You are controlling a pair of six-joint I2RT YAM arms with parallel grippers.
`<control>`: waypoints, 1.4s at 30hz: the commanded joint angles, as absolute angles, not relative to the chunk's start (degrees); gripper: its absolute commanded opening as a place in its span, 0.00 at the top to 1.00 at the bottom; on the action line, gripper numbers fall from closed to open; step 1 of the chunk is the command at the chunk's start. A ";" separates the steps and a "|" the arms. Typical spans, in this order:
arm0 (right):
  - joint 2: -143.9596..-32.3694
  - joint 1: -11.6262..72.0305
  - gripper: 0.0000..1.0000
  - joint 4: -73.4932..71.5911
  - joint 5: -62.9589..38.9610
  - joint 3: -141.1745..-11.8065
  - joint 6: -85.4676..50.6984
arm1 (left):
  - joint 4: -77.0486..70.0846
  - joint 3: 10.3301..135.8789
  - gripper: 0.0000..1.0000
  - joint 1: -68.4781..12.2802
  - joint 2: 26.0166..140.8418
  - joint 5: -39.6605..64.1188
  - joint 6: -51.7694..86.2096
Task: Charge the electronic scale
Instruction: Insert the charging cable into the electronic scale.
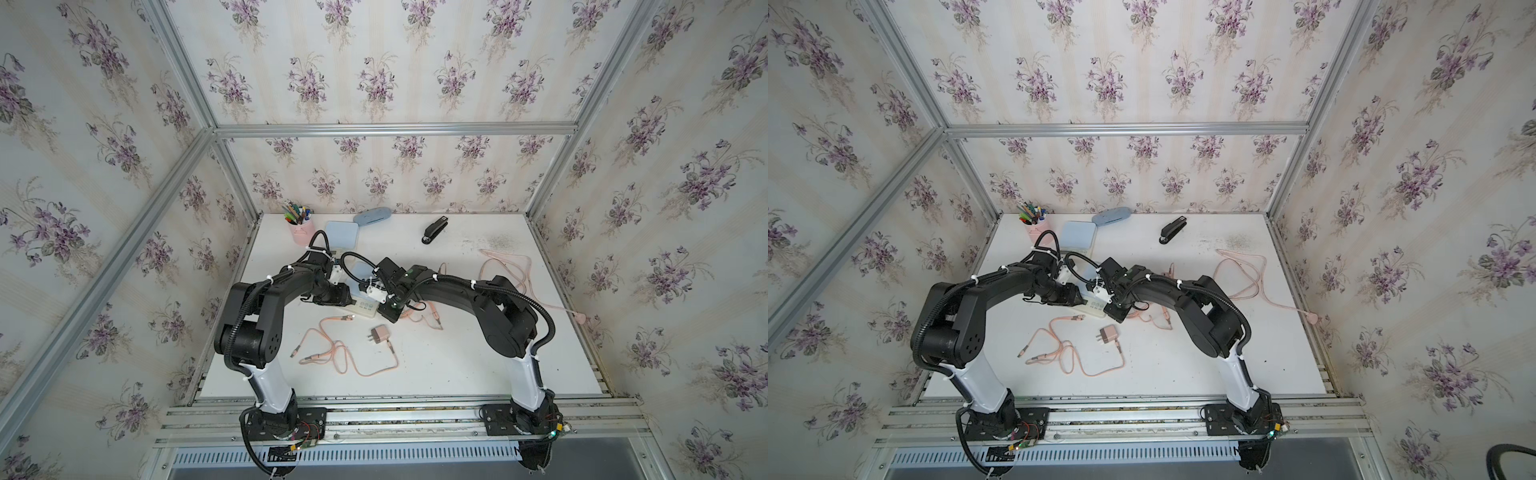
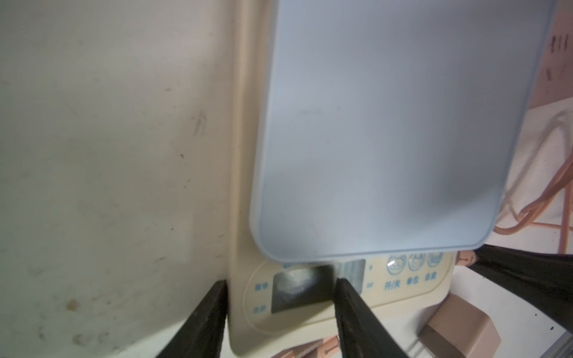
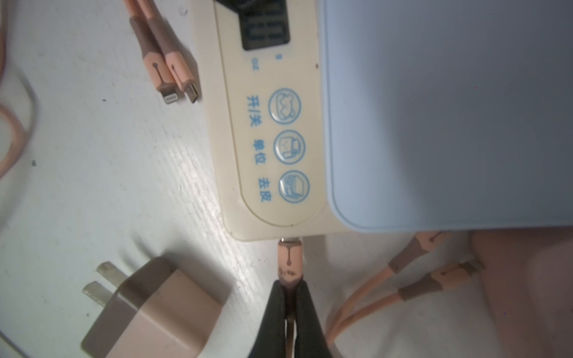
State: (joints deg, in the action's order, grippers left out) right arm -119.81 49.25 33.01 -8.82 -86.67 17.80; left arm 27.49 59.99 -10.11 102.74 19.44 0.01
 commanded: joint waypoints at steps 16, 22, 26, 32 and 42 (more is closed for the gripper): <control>-124.58 49.65 1.00 26.02 -17.28 -96.78 19.85 | 33.49 57.44 0.52 -13.45 102.00 31.19 1.21; -125.06 49.68 1.00 23.87 -18.41 -96.77 18.86 | 33.39 57.42 0.53 -14.05 102.83 35.34 3.07; -125.97 49.66 1.00 23.34 -19.45 -98.18 18.68 | 33.26 56.73 0.54 -14.50 102.98 36.67 3.46; -126.62 49.66 1.00 23.85 -18.48 -99.48 17.99 | 33.09 57.58 0.55 -14.68 102.00 35.87 3.47; -113.08 49.13 0.59 22.59 -5.16 -86.04 13.84 | 39.92 69.05 0.35 -11.97 100.28 24.04 -2.22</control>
